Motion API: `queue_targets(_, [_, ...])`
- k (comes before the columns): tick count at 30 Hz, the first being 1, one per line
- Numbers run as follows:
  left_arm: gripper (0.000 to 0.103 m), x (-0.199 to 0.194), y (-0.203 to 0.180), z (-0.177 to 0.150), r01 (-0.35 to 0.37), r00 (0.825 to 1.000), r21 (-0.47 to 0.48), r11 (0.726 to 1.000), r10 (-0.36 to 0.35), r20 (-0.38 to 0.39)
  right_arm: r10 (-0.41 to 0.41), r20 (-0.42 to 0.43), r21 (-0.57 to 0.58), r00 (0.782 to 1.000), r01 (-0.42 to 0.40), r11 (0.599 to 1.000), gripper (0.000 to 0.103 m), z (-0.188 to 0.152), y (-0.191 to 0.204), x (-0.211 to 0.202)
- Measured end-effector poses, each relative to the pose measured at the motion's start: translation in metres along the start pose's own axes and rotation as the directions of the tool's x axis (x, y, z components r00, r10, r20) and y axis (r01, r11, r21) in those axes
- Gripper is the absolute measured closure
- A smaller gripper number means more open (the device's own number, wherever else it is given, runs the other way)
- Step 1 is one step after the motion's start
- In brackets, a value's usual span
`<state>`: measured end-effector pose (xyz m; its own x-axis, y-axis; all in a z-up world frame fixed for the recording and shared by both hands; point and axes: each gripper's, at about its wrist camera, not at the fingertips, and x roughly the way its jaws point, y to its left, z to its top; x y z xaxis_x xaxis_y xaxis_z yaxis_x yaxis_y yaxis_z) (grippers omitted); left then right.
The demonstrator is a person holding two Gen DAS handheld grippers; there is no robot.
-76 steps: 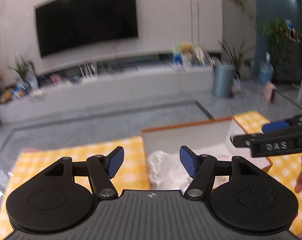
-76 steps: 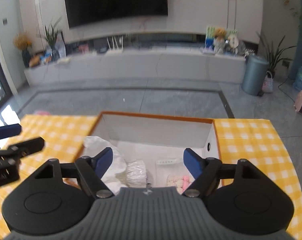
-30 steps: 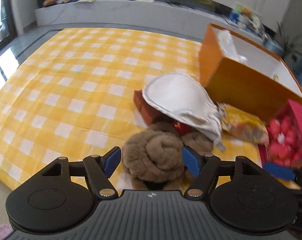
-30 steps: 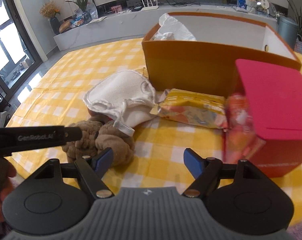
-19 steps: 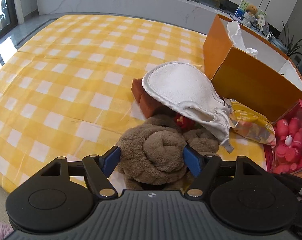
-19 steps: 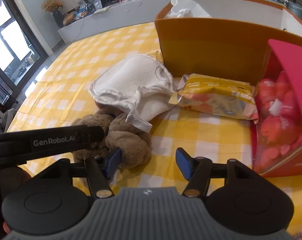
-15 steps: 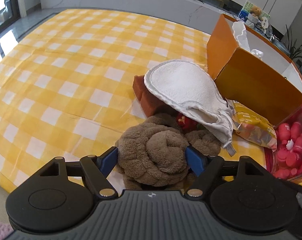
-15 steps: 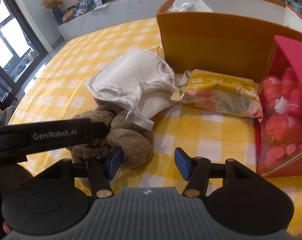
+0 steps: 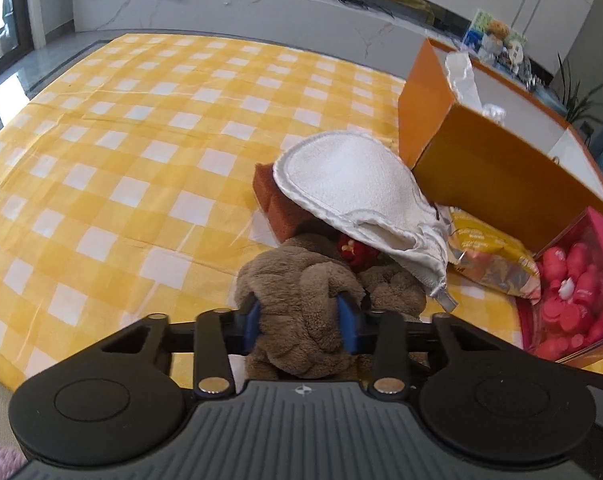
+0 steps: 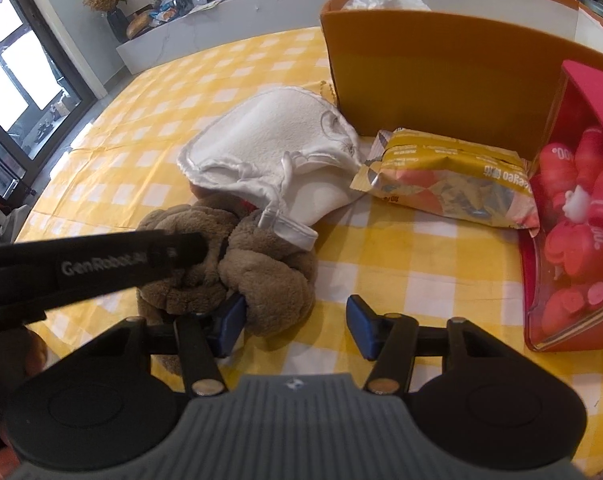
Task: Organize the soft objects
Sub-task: 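Grasp the white cloth mask with the right tool while the left tool holds the plush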
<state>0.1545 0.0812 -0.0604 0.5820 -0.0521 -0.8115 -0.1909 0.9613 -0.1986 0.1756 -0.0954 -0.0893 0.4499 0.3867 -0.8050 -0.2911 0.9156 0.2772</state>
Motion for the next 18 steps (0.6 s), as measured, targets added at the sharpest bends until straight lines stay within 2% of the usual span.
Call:
queue_targets(4, [0.062, -0.027, 0.002, -0.002, 0.006, 0.998, 0.008, 1.000, -0.007, 0.070, 0.038, 0.023, -0.031, 0.999, -0.037, 0.999, 0.047, 0.001, -0.001, -0.014])
queue_targets(7, [0.062, -0.052, 0.002, -0.004, -0.027, 0.992, 0.057, 0.998, 0.020, 0.121, 0.082, 0.043, -0.056, 0.996, -0.080, 0.995, 0.047, 0.005, 0.001, -0.026])
queue_targets(10, [0.062, -0.068, 0.012, 0.001, -0.063, 0.989, 0.060, 0.996, 0.054, 0.139, 0.139, 0.053, -0.072, 0.989, -0.135, 0.988, 0.044, 0.010, 0.005, -0.035])
queue_targets(12, [0.062, -0.073, 0.017, 0.004, -0.136, 0.978, 0.070, 0.988, 0.122, 0.169, 0.156, 0.056, -0.085, 0.986, -0.151, 0.985, 0.044, 0.013, 0.009, -0.039])
queue_targets(14, [0.062, -0.073, 0.024, 0.006, -0.233, 0.956, 0.063, 0.970, 0.216, 0.200, 0.116, 0.070, -0.109, 0.991, -0.108, 0.988, 0.044, 0.014, 0.012, -0.040])
queue_targets(15, [0.062, -0.073, 0.030, 0.008, -0.232, 0.955, 0.038, 0.972, 0.221, 0.196, 0.101, 0.075, -0.121, 0.992, -0.092, 0.988, 0.044, 0.015, 0.013, -0.039])
queue_targets(17, [0.062, -0.066, 0.041, 0.010, -0.161, 0.975, 0.000, 0.987, 0.159, 0.158, 0.068, 0.067, -0.142, 0.995, -0.058, 0.988, 0.044, 0.019, 0.016, -0.033])
queue_targets(18, [0.062, -0.061, 0.042, 0.010, -0.147, 0.979, -0.005, 0.989, 0.146, 0.139, 0.049, 0.062, -0.157, 0.997, -0.038, 0.987, 0.044, 0.023, 0.018, -0.029])
